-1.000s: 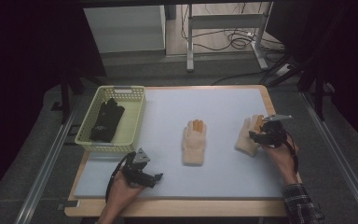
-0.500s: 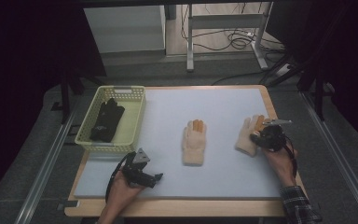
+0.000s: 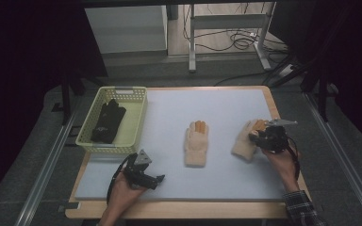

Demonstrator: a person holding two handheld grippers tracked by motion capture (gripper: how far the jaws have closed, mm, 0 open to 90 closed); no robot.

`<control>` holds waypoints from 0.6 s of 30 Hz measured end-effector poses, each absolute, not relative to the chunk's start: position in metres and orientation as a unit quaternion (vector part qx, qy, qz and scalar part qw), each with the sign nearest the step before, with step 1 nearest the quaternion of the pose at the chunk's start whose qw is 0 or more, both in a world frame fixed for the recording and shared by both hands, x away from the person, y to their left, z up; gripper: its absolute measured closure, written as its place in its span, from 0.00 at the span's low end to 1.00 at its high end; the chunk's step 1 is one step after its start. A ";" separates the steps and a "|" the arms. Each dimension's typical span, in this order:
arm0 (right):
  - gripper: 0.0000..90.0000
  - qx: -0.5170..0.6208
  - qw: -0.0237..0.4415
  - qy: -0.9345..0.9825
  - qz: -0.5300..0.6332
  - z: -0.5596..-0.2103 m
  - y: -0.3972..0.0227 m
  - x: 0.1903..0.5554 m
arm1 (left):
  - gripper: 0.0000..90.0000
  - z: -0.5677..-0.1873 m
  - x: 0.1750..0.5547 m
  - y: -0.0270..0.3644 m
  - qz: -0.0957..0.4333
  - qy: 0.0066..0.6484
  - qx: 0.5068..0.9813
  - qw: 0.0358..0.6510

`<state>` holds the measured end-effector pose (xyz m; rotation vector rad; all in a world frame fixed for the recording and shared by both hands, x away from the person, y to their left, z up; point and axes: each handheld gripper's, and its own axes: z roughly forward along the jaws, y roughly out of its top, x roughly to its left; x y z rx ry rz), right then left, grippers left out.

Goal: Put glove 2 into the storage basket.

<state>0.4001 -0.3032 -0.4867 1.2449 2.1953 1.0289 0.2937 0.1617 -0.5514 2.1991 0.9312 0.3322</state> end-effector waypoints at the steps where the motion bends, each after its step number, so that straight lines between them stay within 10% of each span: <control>1: 0.66 0.442 0.207 0.790 0.371 -0.485 -0.300 0.399 | 0.03 -0.551 0.294 0.162 0.129 0.361 0.852 0.357; 18: 0.66 0.354 0.164 0.817 0.425 -0.444 -0.228 0.378 | 0.03 -0.551 0.294 0.162 0.129 0.360 0.852 0.357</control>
